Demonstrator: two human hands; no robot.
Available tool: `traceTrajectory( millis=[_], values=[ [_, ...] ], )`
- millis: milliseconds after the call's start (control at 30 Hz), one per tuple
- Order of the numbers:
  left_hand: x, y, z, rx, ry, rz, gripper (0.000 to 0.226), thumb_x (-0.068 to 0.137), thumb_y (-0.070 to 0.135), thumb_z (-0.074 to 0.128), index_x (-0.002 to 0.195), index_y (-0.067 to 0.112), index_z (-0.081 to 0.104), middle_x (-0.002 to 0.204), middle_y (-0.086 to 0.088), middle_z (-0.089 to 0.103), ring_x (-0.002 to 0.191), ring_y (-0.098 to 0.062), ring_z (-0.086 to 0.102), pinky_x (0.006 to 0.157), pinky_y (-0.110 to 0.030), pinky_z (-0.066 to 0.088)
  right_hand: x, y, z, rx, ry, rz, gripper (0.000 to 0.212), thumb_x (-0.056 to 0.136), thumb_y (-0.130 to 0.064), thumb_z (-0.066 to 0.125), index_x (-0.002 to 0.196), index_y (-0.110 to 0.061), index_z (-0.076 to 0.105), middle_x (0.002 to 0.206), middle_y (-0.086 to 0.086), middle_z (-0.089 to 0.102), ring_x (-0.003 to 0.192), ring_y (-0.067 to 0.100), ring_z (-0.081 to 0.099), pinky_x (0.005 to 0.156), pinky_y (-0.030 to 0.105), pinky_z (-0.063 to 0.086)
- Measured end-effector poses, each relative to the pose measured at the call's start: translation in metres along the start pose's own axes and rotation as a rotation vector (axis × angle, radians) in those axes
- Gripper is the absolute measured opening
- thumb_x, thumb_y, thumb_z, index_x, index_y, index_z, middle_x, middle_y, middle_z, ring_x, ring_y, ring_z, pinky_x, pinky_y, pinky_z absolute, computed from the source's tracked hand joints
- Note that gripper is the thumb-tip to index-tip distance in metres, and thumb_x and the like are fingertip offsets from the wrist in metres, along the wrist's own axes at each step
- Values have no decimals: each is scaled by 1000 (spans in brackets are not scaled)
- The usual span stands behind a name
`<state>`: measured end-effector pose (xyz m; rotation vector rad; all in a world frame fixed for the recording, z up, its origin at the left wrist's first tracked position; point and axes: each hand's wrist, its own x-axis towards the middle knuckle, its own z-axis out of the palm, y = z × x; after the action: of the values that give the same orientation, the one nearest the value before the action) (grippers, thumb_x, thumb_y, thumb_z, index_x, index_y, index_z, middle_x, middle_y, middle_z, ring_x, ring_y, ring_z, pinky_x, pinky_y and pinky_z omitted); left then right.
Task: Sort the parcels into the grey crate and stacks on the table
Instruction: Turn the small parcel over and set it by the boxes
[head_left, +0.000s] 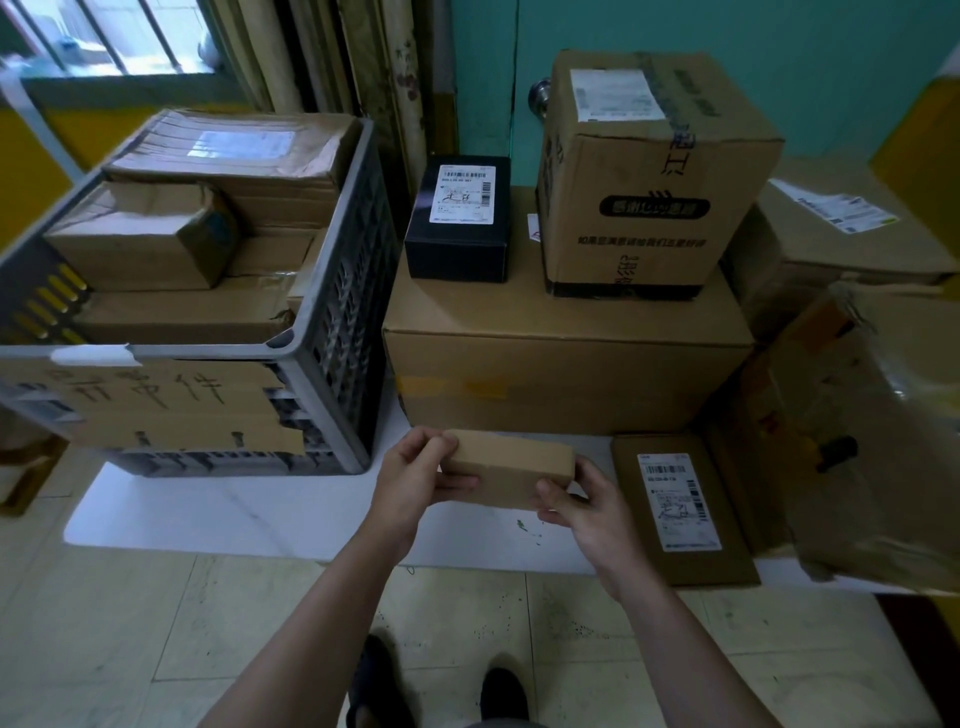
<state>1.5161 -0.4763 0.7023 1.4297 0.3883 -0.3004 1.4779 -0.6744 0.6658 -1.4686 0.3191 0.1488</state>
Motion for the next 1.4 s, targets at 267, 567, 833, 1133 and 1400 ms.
traceTrajectory(
  millis=[267, 567, 833, 1133, 1400],
  values=[
    [-4, 1, 4, 6, 53, -18, 16, 99, 18, 57, 86, 9, 57, 93, -13, 59, 80, -49, 70, 75, -42, 62, -1, 3, -1, 10, -9, 6, 30, 88, -8, 70, 112, -24, 61, 122, 5, 64, 99, 22, 69, 70, 24, 58],
    [-11, -4, -2, -45, -66, 16, 27, 102, 28, 54, 110, 5, 65, 102, -10, 66, 85, -33, 73, 89, -44, 59, -1, 2, -1, 21, 7, 1, 33, 91, -11, 67, 122, -20, 57, 124, 5, 63, 104, 26, 67, 69, 22, 58],
    [-14, -8, -3, -99, -132, 26, 19, 101, 22, 54, 113, 16, 68, 104, -9, 68, 92, -32, 72, 84, -35, 59, -3, 1, -3, 12, 23, -8, 29, 93, -14, 64, 117, -28, 56, 121, 1, 64, 98, 21, 68, 68, 22, 57],
    [-12, -14, 0, -48, -185, 103, 31, 95, 10, 62, 127, 12, 63, 121, -4, 65, 93, -32, 73, 92, -38, 58, -6, -7, -7, 15, 54, -10, 28, 93, -16, 64, 121, -20, 59, 117, 5, 67, 94, 25, 70, 65, 21, 56],
    [-11, -11, -2, 172, -68, 215, 23, 98, 11, 60, 119, 19, 63, 115, -5, 63, 65, -20, 70, 72, -29, 60, -8, -13, -3, -4, 32, -42, 17, 94, -16, 63, 106, -27, 61, 108, -2, 68, 79, 25, 72, 60, 21, 55]
  ],
)
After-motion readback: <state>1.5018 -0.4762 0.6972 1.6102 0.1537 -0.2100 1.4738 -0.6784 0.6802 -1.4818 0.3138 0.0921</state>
